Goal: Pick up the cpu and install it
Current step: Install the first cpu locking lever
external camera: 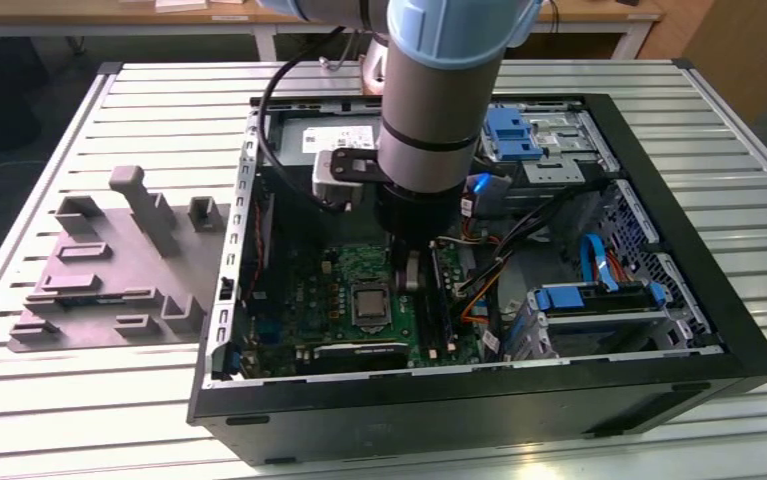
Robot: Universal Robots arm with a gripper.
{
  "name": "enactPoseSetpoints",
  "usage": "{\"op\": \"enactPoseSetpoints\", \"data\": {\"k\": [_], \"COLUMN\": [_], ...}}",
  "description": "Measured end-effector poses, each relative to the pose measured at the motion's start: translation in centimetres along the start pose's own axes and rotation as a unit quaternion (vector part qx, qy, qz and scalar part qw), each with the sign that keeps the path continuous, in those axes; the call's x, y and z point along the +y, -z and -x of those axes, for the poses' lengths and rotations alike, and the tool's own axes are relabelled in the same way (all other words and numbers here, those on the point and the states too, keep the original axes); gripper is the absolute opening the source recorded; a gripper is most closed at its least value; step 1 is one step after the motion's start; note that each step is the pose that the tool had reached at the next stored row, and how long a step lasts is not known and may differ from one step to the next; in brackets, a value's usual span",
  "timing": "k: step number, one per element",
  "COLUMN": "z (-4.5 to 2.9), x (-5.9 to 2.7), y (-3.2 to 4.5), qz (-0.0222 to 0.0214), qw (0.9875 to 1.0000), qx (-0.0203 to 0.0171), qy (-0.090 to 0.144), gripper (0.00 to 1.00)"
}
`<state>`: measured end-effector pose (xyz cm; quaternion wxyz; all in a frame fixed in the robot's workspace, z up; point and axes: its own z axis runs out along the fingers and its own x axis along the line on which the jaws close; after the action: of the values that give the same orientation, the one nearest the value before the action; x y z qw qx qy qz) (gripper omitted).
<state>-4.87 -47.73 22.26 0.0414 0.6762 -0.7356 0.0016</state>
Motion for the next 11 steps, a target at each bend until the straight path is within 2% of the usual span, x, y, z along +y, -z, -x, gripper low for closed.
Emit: {"op": "enactPoseSetpoints", "data": {"k": [5,11], "z": [-0.43,-0.46], "x": [0.01,-0.02], "y": [-0.19,-0.54], "qz": [-0.0003,-0.0008], "qw": [1.0,1.0], "qx": [0.0002,-0.0001], "qy": [0.004,0.006], "gripper": [0.11,0.11]}}
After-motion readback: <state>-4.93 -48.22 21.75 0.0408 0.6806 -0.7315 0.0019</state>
